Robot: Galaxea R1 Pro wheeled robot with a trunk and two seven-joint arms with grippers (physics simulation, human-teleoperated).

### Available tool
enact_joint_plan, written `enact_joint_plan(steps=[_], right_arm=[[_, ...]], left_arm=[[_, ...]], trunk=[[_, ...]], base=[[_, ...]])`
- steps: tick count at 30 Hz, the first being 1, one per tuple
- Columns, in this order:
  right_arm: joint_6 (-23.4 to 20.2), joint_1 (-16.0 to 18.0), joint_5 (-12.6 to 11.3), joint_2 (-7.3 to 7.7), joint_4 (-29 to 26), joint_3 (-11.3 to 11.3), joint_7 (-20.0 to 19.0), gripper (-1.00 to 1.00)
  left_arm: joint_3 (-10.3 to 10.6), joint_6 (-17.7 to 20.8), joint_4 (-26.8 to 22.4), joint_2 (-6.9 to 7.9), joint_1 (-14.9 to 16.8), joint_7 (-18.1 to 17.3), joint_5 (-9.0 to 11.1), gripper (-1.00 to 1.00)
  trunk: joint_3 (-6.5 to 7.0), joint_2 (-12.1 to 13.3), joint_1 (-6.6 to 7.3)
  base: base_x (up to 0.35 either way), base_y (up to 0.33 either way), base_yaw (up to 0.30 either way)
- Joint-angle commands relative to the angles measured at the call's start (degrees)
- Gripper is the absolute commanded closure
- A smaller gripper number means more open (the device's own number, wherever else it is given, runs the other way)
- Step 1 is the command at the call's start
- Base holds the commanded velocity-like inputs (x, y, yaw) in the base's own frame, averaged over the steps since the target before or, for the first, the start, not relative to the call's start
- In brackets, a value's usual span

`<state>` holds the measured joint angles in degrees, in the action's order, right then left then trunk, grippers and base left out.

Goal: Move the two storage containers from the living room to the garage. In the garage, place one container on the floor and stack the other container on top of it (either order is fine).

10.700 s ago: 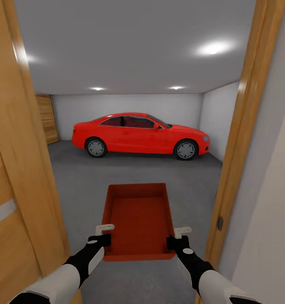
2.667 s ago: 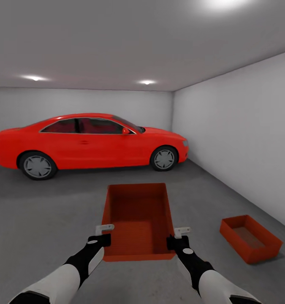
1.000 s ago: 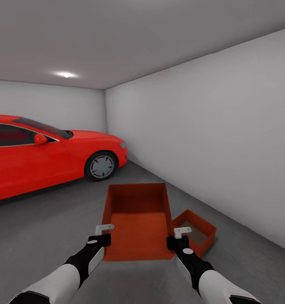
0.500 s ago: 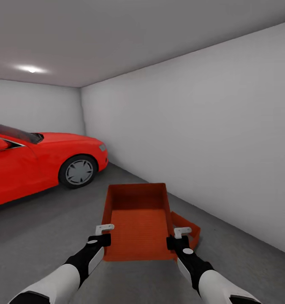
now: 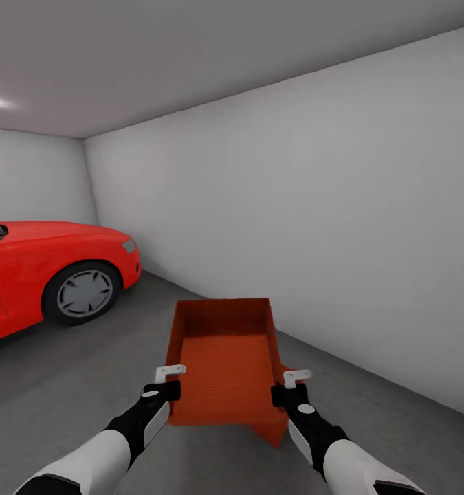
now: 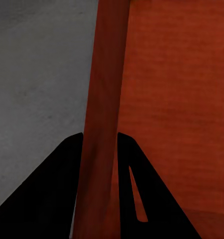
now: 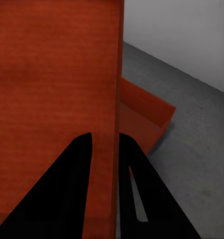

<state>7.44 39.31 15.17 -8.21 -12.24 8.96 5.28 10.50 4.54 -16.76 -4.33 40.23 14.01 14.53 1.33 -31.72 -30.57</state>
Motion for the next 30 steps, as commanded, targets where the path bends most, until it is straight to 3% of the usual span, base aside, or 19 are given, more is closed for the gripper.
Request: enact_joint_plan(steps=[1, 9, 20, 21, 22, 30], right_arm=[[0.2, 0.0, 0.4, -1.79, 0.2, 1.0, -0.9, 1.00], [0.2, 0.0, 0.4, -1.79, 0.2, 1.0, -0.9, 1.00], [0.2, 0.0, 0.4, -1.79, 0.2, 1.0, -1.0, 1.00], [0.1, 0.0, 0.5, -0.40, 0.2, 0.8, -0.2, 1.00], [0.1, 0.0, 0.5, -0.20, 0.2, 0.8, -0.4, 1.00], [0.2, 0.0, 0.6, -0.21, 0.2, -0.3, 0.2, 1.00]], left_arm=[[-1.6, -3.0, -1.0, 0.02, 0.0, 0.8, 0.1, 1.00], [-1.6, -3.0, -1.0, 0.02, 0.0, 0.8, 0.1, 1.00], [-1.6, -3.0, -1.0, 0.02, 0.0, 0.8, 0.1, 1.00], [0.2, 0.0, -0.5, -0.22, 0.0, 0.8, 0.2, 1.00], [0.7, -0.3, -0.5, -0.04, 0.0, 0.8, 0.8, 1.00], [3.7, -2.3, 1.1, 0.21, -0.1, 0.4, 4.7, 1.00]], trunk=[[-0.02, 0.0, -0.05], [-0.02, 0.0, -0.05], [-0.02, 0.0, -0.05], [-0.02, 0.0, -0.05], [-0.02, 0.0, -0.05], [-0.02, 0.0, -0.05]], base=[[0.322, 0.000, -0.288], [0.322, 0.000, -0.257], [0.322, 0.037, -0.018], [0.000, 0.000, 0.000], [0.000, 0.000, 0.000], [0.009, 0.000, 0.000]])
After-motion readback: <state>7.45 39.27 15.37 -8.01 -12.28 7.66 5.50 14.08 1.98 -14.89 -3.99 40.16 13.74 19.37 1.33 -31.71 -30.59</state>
